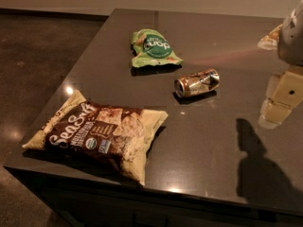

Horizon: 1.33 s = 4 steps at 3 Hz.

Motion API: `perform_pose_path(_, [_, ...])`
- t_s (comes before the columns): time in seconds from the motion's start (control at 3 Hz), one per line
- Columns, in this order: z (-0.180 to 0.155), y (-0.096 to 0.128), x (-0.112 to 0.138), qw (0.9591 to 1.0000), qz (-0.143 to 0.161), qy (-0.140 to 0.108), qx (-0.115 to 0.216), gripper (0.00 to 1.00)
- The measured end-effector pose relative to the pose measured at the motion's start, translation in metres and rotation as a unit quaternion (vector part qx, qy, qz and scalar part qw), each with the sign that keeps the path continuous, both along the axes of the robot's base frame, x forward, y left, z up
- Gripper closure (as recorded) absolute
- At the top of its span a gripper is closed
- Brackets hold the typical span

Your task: Place orange can upright

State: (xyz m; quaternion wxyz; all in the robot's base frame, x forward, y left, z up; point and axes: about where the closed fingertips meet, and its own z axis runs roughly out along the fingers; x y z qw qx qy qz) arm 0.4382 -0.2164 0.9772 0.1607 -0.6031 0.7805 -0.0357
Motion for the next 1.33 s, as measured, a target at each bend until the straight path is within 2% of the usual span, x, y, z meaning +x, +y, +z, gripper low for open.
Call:
perform_pose_path(0.33, [0.0, 0.0, 0.0, 1.0, 0.0, 0.0, 0.0, 0.0])
perform_pose_path(0.67, [0.002, 0.004, 0.014, 0.9998, 0.014, -0.009, -0.006, 0.0])
perform_pose_path(1.0, [0.0, 0.016, 0.044, 0.9985, 0.047, -0.025, -0.014, 0.0])
perform_pose_path(1.33, [-0.008, 0.035, 0.075, 0.9944, 0.1, -0.03, -0.016, 0.0])
